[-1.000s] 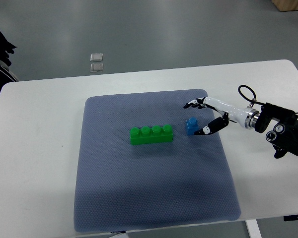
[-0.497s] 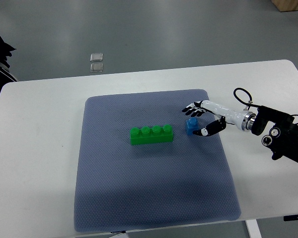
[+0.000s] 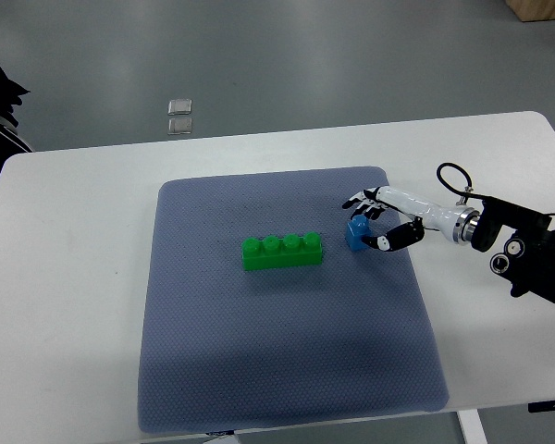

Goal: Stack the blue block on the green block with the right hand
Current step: 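Close the right hand fingers around the blue block, then lift the blue block with the right hand and carry it over the green block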

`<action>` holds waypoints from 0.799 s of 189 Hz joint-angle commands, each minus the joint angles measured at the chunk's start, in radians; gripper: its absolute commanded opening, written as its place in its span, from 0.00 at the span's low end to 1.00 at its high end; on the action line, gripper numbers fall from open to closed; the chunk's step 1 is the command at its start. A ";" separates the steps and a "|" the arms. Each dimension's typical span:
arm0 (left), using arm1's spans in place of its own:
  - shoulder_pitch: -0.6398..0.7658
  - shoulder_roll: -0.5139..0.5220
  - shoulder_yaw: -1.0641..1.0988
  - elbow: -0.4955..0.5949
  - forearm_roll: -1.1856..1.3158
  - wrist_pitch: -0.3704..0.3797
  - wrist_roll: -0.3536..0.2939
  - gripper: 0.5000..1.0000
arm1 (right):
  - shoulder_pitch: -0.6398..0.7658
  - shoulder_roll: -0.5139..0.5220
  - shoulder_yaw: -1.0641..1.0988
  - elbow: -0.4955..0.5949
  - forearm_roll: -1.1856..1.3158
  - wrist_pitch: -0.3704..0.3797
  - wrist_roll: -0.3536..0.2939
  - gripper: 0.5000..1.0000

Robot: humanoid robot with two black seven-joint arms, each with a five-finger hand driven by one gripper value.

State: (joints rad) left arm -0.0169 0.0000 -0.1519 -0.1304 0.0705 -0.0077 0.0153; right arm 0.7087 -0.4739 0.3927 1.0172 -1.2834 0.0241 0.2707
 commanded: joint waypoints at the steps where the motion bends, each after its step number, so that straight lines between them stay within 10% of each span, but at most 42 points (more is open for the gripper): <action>1: 0.000 0.000 0.000 0.000 0.000 0.000 0.000 1.00 | -0.002 0.000 -0.002 0.001 0.000 -0.001 0.002 0.38; 72: 0.000 0.000 0.000 0.000 0.000 0.000 0.000 1.00 | -0.011 -0.002 -0.002 0.003 -0.025 -0.001 0.012 0.37; 151: 0.000 0.000 0.000 0.000 0.000 0.000 0.000 1.00 | -0.011 0.000 0.000 0.003 -0.062 -0.001 0.013 0.14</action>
State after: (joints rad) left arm -0.0169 0.0000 -0.1519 -0.1304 0.0705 -0.0077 0.0153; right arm 0.6980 -0.4747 0.3912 1.0202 -1.3390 0.0230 0.2836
